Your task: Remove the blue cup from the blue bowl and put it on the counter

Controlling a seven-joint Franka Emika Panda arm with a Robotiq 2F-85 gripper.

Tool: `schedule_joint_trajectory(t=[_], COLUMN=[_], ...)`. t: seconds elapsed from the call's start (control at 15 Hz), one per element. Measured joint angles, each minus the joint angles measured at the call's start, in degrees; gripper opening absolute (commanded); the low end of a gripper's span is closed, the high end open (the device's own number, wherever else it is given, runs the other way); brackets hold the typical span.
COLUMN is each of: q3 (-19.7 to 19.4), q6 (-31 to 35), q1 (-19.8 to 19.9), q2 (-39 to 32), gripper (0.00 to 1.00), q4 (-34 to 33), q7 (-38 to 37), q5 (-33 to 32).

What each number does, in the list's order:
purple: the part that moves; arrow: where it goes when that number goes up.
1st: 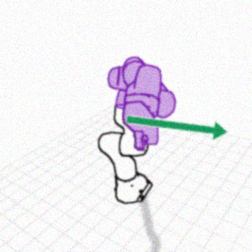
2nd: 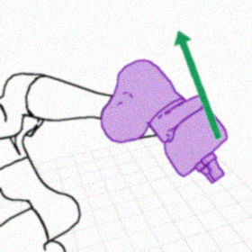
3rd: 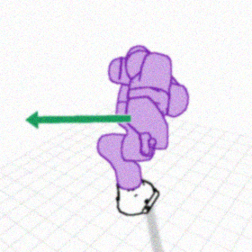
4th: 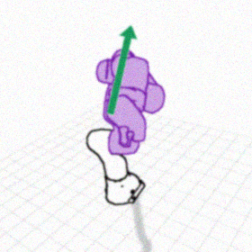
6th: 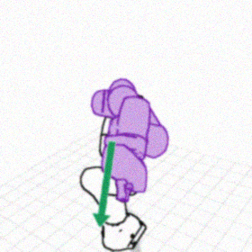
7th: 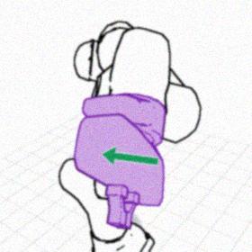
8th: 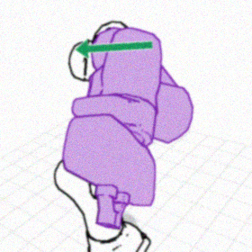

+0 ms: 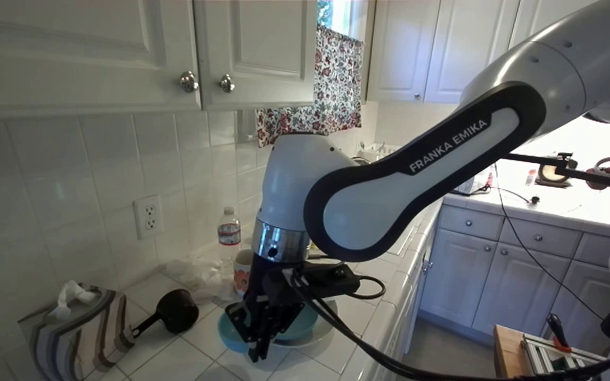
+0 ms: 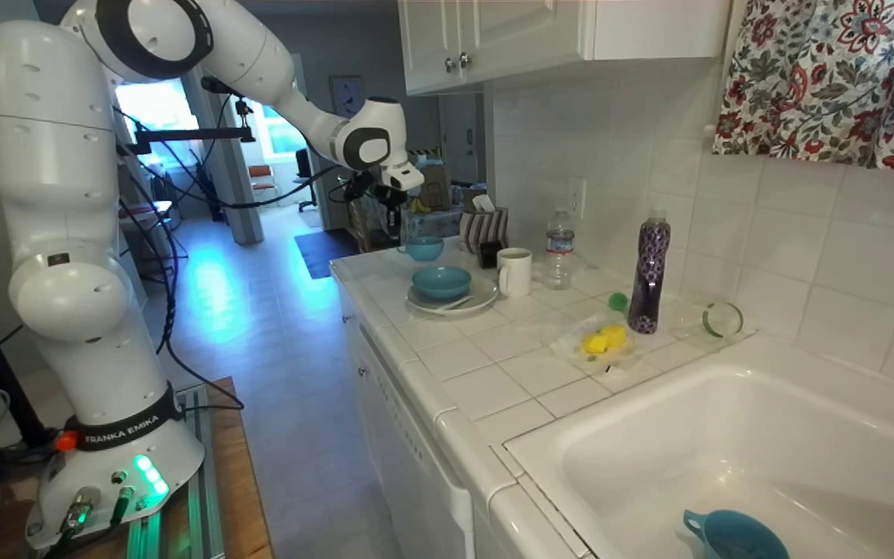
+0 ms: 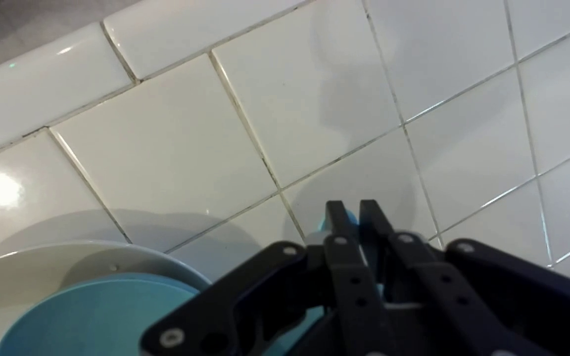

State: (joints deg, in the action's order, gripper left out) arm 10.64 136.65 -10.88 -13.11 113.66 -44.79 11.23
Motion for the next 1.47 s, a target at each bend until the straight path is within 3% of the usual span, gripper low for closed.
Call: schedule_joint_trajectory(t=[0.33,0.73,1.47], q3=[-1.77,-2.76,-3.23], q6=[-1.03,-0.26,5.42], q1=[-1.76,-5.53,-8.04], q2=[-1.41,-6.83,-15.38], gripper=[0.03,0.03,0.03], q4=[-0.71,-6.45,-15.36], q7=[-1.48,-3.43,-3.43], q5=[-4.71,-10.61,-10.94])
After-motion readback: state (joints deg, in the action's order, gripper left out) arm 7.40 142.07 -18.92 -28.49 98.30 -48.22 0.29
